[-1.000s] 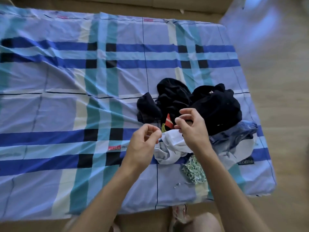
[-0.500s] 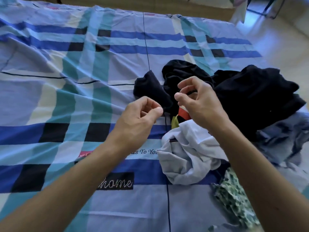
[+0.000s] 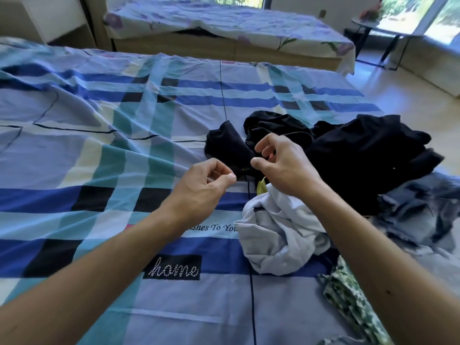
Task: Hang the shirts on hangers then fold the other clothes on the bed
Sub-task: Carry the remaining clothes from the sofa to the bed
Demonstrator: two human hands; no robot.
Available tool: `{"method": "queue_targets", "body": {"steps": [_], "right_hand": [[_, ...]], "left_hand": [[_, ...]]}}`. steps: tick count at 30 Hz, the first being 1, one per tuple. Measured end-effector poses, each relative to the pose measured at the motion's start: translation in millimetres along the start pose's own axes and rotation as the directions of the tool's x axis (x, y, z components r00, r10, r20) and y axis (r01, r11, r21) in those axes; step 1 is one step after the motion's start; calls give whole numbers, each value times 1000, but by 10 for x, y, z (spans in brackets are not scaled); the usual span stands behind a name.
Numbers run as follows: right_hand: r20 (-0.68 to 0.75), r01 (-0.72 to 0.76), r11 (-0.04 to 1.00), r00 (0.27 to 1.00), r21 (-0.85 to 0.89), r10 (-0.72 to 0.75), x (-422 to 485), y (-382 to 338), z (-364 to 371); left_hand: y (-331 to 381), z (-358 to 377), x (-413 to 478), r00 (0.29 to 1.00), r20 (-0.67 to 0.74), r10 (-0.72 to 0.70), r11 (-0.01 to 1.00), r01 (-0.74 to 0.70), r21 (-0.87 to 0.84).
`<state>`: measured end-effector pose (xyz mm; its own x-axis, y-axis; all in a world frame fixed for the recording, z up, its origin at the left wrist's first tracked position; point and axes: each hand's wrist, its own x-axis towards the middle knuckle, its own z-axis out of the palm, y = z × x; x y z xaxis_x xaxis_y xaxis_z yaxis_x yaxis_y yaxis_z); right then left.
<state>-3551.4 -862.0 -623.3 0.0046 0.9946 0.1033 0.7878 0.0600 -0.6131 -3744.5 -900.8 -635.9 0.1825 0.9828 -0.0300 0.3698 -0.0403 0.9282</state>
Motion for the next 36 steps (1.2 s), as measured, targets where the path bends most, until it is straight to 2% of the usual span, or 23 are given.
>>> {"method": "queue_targets", "body": {"steps": [4,9,13,18,24,27,30,34,36], "right_hand": [[125,26,987,992,-158,-6,209,-106,198],[230,2,929,969,-371,90,643,-179,520],[211,-67,927,965,-369,154,761,-158,701],[43,-60,988,997,-145,67,580,-247,552],[-161,159,976,978,146,-135,105,-695,86],[-183,250,906,963,341,-197,-136,-1050,-159],[-161,302,776,953,554,-256,-400,-1370,-336],[-72,258,567,942,782,-329,-649,-1530,-314],[-52,222,546,949,808,-310,-692,-1515,-241]], "left_hand": [[-62,-160,-101,1000,-24,10,1000,-9,17],[-155,-403,-262,998,-59,-20,999,22,24],[-280,-637,-403,995,-103,-2,999,7,47],[-324,-910,-606,992,-123,-10,996,21,85],[-258,-1014,-754,993,-114,-19,993,33,118],[-134,-1007,-808,991,-134,-3,997,13,75],[32,-1018,-885,983,-174,57,996,-67,-53],[190,-1032,-1000,960,-253,120,940,-191,-281],[236,-1069,-1052,965,-230,124,899,-207,-385]]}}
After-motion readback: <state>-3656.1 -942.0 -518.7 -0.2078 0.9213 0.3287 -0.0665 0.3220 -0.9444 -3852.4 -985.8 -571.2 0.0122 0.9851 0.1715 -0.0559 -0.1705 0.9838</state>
